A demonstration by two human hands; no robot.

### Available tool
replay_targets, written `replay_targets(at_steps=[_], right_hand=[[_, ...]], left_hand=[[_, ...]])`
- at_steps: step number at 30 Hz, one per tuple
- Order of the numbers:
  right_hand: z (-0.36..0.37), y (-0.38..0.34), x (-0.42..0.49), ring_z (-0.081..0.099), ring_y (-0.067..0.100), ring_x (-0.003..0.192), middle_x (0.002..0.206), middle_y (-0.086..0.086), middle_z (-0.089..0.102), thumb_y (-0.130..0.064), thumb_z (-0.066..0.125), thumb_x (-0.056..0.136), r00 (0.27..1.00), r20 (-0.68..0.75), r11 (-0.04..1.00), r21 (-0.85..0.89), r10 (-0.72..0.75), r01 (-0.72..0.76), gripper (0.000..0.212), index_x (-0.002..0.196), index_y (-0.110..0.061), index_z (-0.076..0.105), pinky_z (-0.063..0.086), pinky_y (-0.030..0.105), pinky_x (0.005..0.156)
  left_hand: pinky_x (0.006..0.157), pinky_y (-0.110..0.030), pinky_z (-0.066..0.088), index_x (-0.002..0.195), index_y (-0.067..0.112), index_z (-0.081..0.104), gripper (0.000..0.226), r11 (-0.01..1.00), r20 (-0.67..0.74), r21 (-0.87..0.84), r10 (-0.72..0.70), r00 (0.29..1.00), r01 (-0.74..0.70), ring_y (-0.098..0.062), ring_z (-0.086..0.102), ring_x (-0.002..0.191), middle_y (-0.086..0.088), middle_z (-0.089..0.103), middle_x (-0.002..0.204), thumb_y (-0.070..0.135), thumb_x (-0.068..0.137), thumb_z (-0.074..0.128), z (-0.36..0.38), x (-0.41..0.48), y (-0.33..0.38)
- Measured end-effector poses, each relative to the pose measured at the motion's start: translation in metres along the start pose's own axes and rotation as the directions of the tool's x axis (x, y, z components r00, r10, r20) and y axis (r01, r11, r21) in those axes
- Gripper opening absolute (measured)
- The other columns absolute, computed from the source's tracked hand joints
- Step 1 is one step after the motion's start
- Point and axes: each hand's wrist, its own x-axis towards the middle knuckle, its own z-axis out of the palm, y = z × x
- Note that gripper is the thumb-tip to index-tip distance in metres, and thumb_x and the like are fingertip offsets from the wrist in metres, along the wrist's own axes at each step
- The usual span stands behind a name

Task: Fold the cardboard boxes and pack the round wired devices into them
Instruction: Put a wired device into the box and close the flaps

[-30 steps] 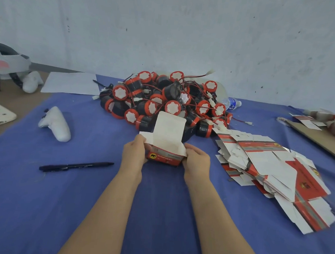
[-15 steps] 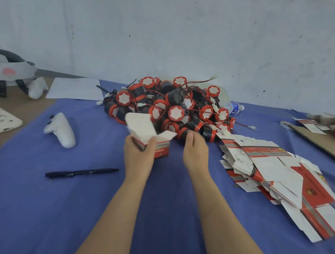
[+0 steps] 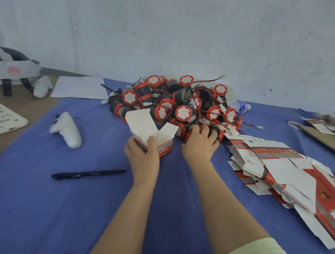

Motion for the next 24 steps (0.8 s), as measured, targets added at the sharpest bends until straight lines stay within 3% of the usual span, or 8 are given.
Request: replay_targets(at_steps=[5, 7, 10, 12, 14, 19, 21, 24], right_hand=[[-0.001, 0.008, -0.003, 0.041, 0.039, 0.123, 0.14, 0.016, 0.035, -0.022, 0.065, 0.087, 0.995, 0.103, 0.999, 0.036, -0.001, -0.003, 0.061, 0.135, -0.009, 0.03, 0.039, 0.042, 0.095], [-0.008, 0.011, -0.003, 0.052, 0.036, 0.109, 0.128, 0.017, 0.047, -0.027, 0.066, 0.084, 0.988, 0.156, 0.967, 0.249, 0.023, -0.061, 0.051, 0.126, -0.004, 0.045, 0.045, 0.037, 0.083], [-0.031, 0.016, -0.009, 0.059, 0.012, 0.078, 0.088, -0.006, 0.063, -0.032, 0.072, 0.08, 0.992, 0.025, 0.597, 0.797, 0.122, -0.094, 0.032, 0.1, -0.009, 0.062, 0.044, 0.014, 0.058], [-0.049, 0.016, -0.02, 0.058, -0.005, 0.08, 0.092, -0.023, 0.056, -0.041, 0.073, 0.079, 0.974, -0.098, 0.338, 0.941, 0.203, 0.024, 0.035, 0.106, -0.028, 0.056, 0.042, 0.006, 0.061], [-0.058, 0.016, -0.032, 0.058, -0.012, 0.089, 0.099, -0.027, 0.057, -0.051, 0.071, 0.076, 0.96, -0.198, 0.231, 0.961, 0.197, 0.151, 0.041, 0.111, -0.038, 0.052, 0.049, 0.01, 0.072], [-0.046, 0.012, -0.054, 0.057, 0.0, 0.109, 0.112, -0.029, 0.058, -0.055, 0.067, 0.077, 0.921, -0.389, 0.521, 0.788, 0.005, 0.33, 0.057, 0.129, -0.04, 0.05, 0.047, 0.024, 0.094], [-0.032, 0.014, -0.056, 0.056, 0.004, 0.111, 0.117, -0.021, 0.061, -0.056, 0.063, 0.081, 0.946, -0.296, 0.69, 0.657, -0.133, 0.303, 0.056, 0.132, -0.034, 0.052, 0.045, 0.024, 0.095], [-0.018, 0.018, -0.055, 0.054, 0.011, 0.115, 0.124, -0.008, 0.061, -0.057, 0.058, 0.085, 0.979, -0.134, 0.797, 0.569, -0.152, 0.201, 0.052, 0.131, -0.034, 0.054, 0.038, 0.019, 0.085]], left_hand=[[0.065, -0.017, 0.043, 0.126, 0.011, 0.042, 0.037, 1.0, 0.021, 0.026, -0.005, 1.0, 0.004, -0.019, 0.052, 0.111, -0.004, 0.039, 0.128, 0.029, 0.095, 0.05, 0.003, -0.001, -0.001], [0.071, -0.023, 0.045, 0.124, 0.01, 0.043, 0.035, 0.998, 0.03, 0.054, -0.012, 0.999, 0.01, -0.019, 0.052, 0.108, -0.005, 0.041, 0.127, 0.027, 0.094, 0.051, 0.004, -0.001, -0.002], [0.075, -0.027, 0.046, 0.112, 0.014, 0.044, 0.024, 0.995, 0.078, 0.094, -0.034, 0.996, 0.027, -0.019, 0.054, 0.102, -0.005, 0.051, 0.117, 0.025, 0.093, 0.054, 0.004, 0.0, -0.005], [0.066, -0.02, 0.043, 0.109, 0.016, 0.044, 0.023, 0.99, 0.149, 0.139, -0.024, 0.989, 0.003, -0.017, 0.056, 0.099, -0.003, 0.055, 0.112, 0.028, 0.094, 0.056, 0.006, -0.001, -0.008], [0.059, -0.013, 0.038, 0.109, 0.018, 0.043, 0.027, 0.977, 0.261, 0.204, 0.013, 0.965, -0.068, -0.011, 0.055, 0.094, 0.001, 0.057, 0.11, 0.036, 0.094, 0.056, 0.01, -0.006, -0.01], [0.063, -0.017, 0.047, 0.101, 0.024, 0.048, 0.026, 0.88, 0.454, 0.317, 0.187, 0.871, -0.354, -0.01, 0.059, 0.085, 0.005, 0.063, 0.094, 0.046, 0.091, 0.057, 0.015, -0.018, -0.015], [0.076, -0.039, 0.054, 0.102, 0.024, 0.051, 0.022, 0.85, 0.475, 0.368, 0.177, 0.862, -0.377, -0.019, 0.062, 0.09, 0.001, 0.067, 0.095, 0.04, 0.09, 0.059, 0.014, -0.018, -0.013], [0.089, -0.041, 0.052, 0.12, 0.023, 0.047, 0.041, 0.878, 0.593, 0.36, 0.045, 0.804, -0.315, -0.019, 0.061, 0.101, 0.002, 0.066, 0.111, 0.04, 0.087, 0.063, 0.007, -0.013, -0.009]])
